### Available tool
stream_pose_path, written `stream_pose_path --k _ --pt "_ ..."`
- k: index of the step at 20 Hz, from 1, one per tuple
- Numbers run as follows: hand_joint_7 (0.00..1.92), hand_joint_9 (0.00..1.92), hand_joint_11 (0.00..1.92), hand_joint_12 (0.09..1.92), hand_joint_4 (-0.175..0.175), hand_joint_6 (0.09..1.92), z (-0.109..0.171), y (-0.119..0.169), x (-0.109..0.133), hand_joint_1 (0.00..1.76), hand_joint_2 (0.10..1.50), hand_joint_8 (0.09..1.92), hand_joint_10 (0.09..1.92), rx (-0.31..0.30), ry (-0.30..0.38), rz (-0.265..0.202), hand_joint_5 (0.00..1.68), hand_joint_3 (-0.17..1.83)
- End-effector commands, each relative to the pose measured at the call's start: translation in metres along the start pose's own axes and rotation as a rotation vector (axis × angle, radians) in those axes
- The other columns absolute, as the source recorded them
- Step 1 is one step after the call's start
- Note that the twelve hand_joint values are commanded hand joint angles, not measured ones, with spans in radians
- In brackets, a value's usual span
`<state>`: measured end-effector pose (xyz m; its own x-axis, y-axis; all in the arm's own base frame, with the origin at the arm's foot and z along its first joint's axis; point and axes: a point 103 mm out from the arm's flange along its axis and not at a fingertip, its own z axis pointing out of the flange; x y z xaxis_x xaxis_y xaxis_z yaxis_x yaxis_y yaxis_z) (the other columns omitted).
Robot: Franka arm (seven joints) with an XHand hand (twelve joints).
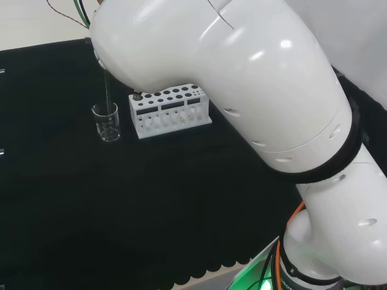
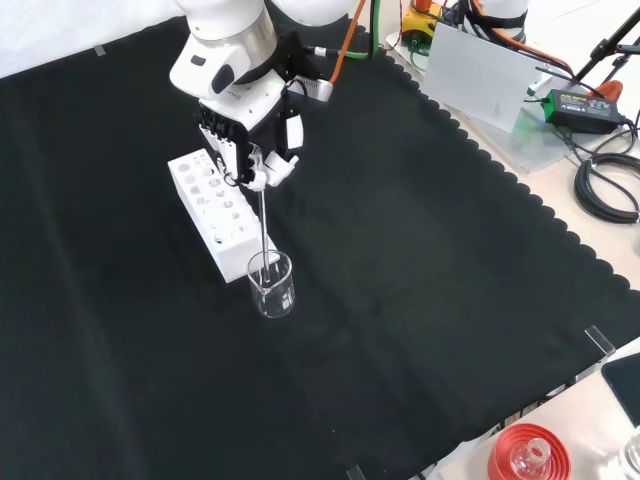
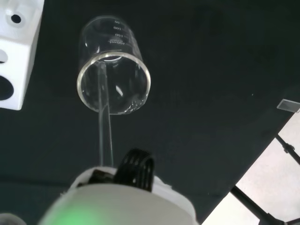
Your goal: Stir in the beaker to the left of the white test tube rack with the glass rod.
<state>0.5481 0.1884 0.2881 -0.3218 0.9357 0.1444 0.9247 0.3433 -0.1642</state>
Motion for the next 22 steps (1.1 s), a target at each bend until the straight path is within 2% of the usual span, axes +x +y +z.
stream_pose_path --k 1,6,11,15,22 --pt "1.44 1.73 1.61 0.55 -0.175 0.83 0.004 0.006 0.010 1.33 0.52 0.66 0.42 0.005 0.000 -0.021 1.16 0.91" --pt "1.44 1.73 1.61 0.55 -0.175 0.83 0.005 0.020 0.014 1.33 0.52 0.66 0.41 0.008 -0.003 -0.026 1.16 0.91" --pt "1.45 1.73 1.61 0.55 -0.175 0.83 0.009 0.026 0.006 1.33 0.52 0.66 0.41 0.015 -0.006 -0.013 1.16 0.91" --pt "1.45 1.73 1.61 0.55 -0.175 0.83 0.008 0.025 -0.005 1.33 0.52 0.66 0.41 0.017 -0.004 0.001 1.16 0.91" --pt "1.45 1.73 1.61 0.55 -0.175 0.83 0.011 0.015 -0.009 1.33 0.52 0.66 0.41 0.028 0.001 0.004 1.16 0.91"
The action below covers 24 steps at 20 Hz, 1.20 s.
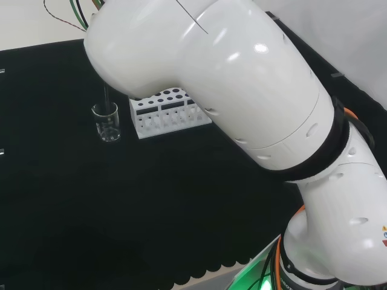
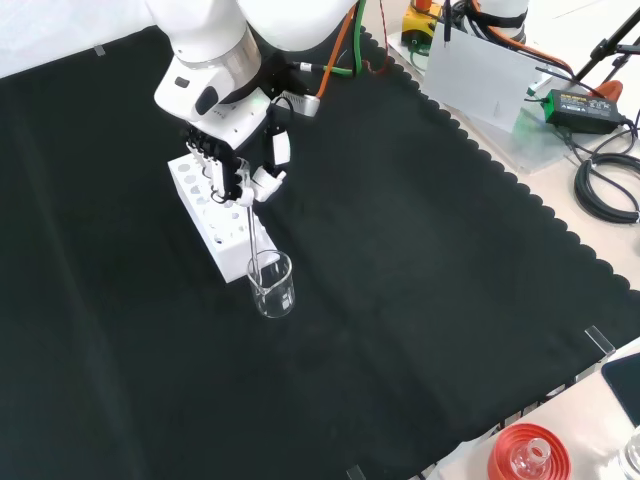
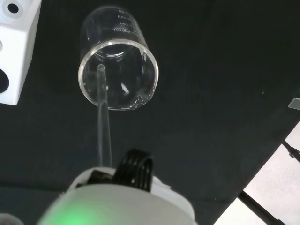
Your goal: Stir in the beaker to the left of the white test tube rack with the glass rod.
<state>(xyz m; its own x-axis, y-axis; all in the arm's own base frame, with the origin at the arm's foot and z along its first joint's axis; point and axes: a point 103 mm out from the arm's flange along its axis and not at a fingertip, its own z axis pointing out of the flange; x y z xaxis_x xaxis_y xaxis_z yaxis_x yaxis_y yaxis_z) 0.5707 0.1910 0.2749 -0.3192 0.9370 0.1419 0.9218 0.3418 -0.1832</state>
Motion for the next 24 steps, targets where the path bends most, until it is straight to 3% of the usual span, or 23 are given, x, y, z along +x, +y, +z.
stream_pose_path --k 1,12,24 --pt "1.45 1.73 1.61 0.55 -0.175 0.83 0.004 -0.011 -0.002 1.33 0.52 0.66 0.41 0.011 0.003 -0.001 1.16 0.91" --pt "1.45 1.73 1.61 0.55 -0.175 0.83 -0.001 -0.024 0.009 1.33 0.51 0.65 0.41 0.001 0.000 -0.029 1.16 0.92" --pt "1.45 1.73 1.62 0.55 -0.175 0.83 -0.018 -0.029 0.004 1.33 0.51 0.65 0.40 0.008 0.010 -0.020 1.16 0.92"
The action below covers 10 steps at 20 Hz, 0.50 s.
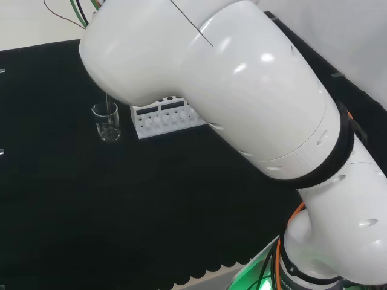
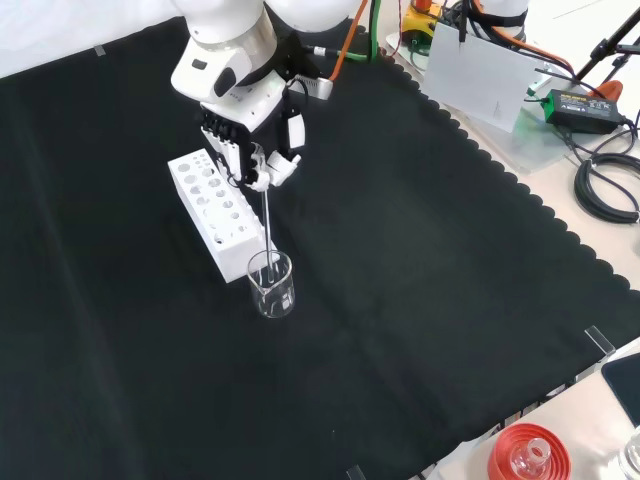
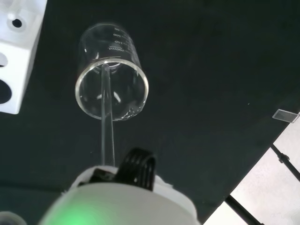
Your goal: Stir in the beaker to the left of the white test tube rack with the glass rod.
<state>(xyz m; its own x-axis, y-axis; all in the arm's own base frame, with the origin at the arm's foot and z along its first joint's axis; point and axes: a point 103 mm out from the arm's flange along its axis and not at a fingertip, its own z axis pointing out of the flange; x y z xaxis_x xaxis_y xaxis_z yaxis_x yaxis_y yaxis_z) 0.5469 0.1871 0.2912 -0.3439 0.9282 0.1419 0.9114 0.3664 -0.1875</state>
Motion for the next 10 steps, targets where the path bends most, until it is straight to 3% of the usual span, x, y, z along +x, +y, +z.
stream_pose_path --k 1,10 --pt "1.45 1.73 1.62 0.55 -0.175 0.83 -0.0083 -0.0032 -0.0023 1.33 0.51 0.65 0.40 -0.002 0.021 0.005 1.16 0.92" --pt "1.45 1.73 1.61 0.55 -0.175 0.83 -0.0082 -0.0054 0.0056 1.33 0.51 0.65 0.40 -0.005 0.024 -0.002 1.16 0.92"
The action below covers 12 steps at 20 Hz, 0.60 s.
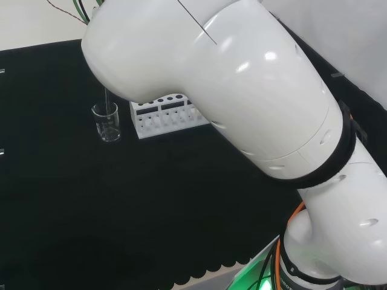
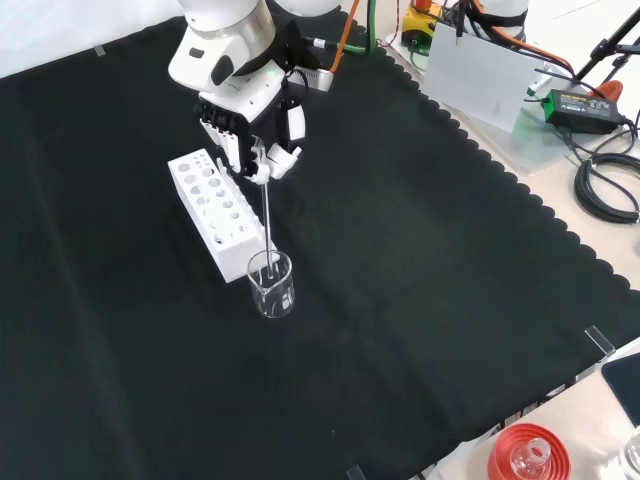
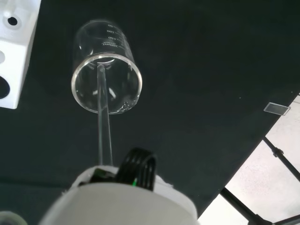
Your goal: Stir in the beaker to the left of the white test tube rack with the glass rod.
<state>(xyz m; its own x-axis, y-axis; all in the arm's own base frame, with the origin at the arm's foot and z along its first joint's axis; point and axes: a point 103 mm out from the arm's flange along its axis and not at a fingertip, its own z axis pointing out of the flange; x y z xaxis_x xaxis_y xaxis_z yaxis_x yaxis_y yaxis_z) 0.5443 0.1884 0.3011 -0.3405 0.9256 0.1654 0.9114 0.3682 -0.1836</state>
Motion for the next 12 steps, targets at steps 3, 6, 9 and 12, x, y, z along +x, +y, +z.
stream_pose_path --k 3,6,9,12 --pt "1.45 1.73 1.61 0.55 -0.175 0.83 0.0007 -0.0022 0.0016 1.33 0.51 0.65 0.40 -0.005 0.003 0.000 1.16 0.92" --pt "1.45 1.74 1.62 0.55 -0.175 0.83 0.0001 -0.0028 0.0015 1.33 0.51 0.65 0.40 -0.008 0.009 0.001 1.16 0.92" --pt "1.45 1.74 1.62 0.55 -0.175 0.83 -0.0014 -0.0040 0.0029 1.33 0.51 0.65 0.40 -0.011 0.007 0.001 1.16 0.92" --pt "1.45 1.74 1.62 0.55 -0.175 0.83 -0.0014 -0.0040 0.0029 1.33 0.51 0.65 0.40 -0.011 0.004 0.001 1.16 0.92"
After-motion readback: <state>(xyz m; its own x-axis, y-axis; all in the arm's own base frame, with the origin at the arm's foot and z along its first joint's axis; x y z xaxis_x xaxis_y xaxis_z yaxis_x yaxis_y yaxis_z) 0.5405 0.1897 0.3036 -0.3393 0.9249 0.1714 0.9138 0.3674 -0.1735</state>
